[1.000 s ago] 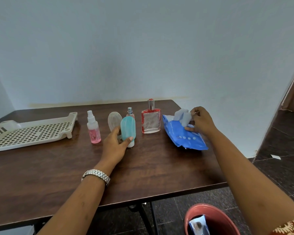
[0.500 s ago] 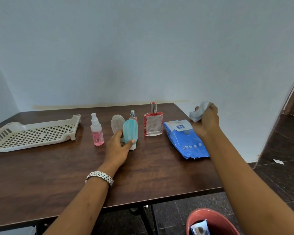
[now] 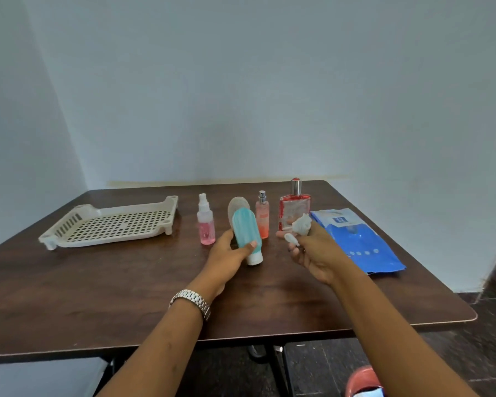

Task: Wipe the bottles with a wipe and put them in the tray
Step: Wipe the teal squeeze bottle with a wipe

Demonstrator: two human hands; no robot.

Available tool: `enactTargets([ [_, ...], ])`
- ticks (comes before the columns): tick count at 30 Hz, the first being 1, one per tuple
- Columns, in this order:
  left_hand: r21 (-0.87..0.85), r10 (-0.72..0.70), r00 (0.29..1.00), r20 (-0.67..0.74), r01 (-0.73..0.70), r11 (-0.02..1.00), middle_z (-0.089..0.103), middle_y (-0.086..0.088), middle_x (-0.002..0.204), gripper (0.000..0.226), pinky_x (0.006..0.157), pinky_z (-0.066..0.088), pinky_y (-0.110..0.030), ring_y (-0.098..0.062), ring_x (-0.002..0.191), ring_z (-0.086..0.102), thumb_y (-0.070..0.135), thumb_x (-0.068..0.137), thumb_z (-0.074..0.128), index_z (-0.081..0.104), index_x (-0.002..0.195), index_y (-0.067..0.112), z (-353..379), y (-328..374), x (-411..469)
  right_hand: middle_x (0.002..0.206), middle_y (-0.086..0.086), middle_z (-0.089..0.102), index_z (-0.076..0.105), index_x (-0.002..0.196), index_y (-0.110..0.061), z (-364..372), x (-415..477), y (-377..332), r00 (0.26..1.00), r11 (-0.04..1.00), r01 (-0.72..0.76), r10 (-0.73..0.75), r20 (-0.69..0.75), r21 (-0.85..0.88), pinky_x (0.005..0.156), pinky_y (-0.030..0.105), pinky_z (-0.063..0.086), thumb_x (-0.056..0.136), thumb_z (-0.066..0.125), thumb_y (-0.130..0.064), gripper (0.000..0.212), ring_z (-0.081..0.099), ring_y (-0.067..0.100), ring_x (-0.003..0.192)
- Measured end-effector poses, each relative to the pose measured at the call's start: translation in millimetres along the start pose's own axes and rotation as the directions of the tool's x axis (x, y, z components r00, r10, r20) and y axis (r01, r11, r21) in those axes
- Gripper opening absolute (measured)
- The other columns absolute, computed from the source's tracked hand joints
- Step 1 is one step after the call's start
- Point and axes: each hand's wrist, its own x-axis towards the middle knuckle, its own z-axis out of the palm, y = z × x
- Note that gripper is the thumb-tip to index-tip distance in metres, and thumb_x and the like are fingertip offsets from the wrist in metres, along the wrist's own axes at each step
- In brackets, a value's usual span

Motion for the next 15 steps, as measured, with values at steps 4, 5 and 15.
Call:
enactTargets([
  [4, -0.064, -0.025, 0.996, 0.091, 0.031, 0.997, 0.063, -0.001, 0.119, 0.032, 0.079, 0.050, -0.022, -0.012, 0.103, 0.061, 0.018, 0.092, 0.063, 0.053, 0.122, 0.018, -13, -2, -3, 0.094, 0.018, 0.062, 0.060, 0.093, -0.002, 12, 4, 10, 0.997, 0.982, 0.043, -0.055, -0.057, -0.183, 0.056, 0.020, 0.055, 0.088, 0.049, 0.011, 0.017, 0.061, 0.011, 0.064],
  [5, -0.076, -0.018, 0.995, 0.101, 0.026, 0.997, 0.064, -0.002, 0.119, 0.032, 0.079, 0.051, -0.022, -0.013, 0.104, 0.062, 0.018, 0.092, 0.063, 0.053, 0.122, 0.017, -13, -3, -3, 0.094, 0.017, 0.063, 0.061, 0.098, 0.001, 15, 3, 10, 0.997, 0.975, 0.052, -0.064, -0.051, -0.214, 0.064, 0.021, 0.056, 0.088, 0.049, 0.010, 0.019, 0.064, 0.013, 0.072],
  [15, -0.154, 0.064, 0.993, 0.097, -0.049, 0.987, 0.061, 0.009, 0.110, 0.031, 0.082, 0.051, -0.015, -0.002, 0.102, 0.059, 0.013, 0.091, 0.063, 0.049, 0.117, 0.023, -16, -7, -11, 0.124, 0.009, 0.058, 0.066, 0.108, -0.010, 20, -4, 12, 0.986, 0.918, 0.164, -0.152, 0.061, -0.361, 0.094, 0.038, 0.050, 0.092, 0.046, 0.002, 0.028, 0.057, 0.019, 0.112],
])
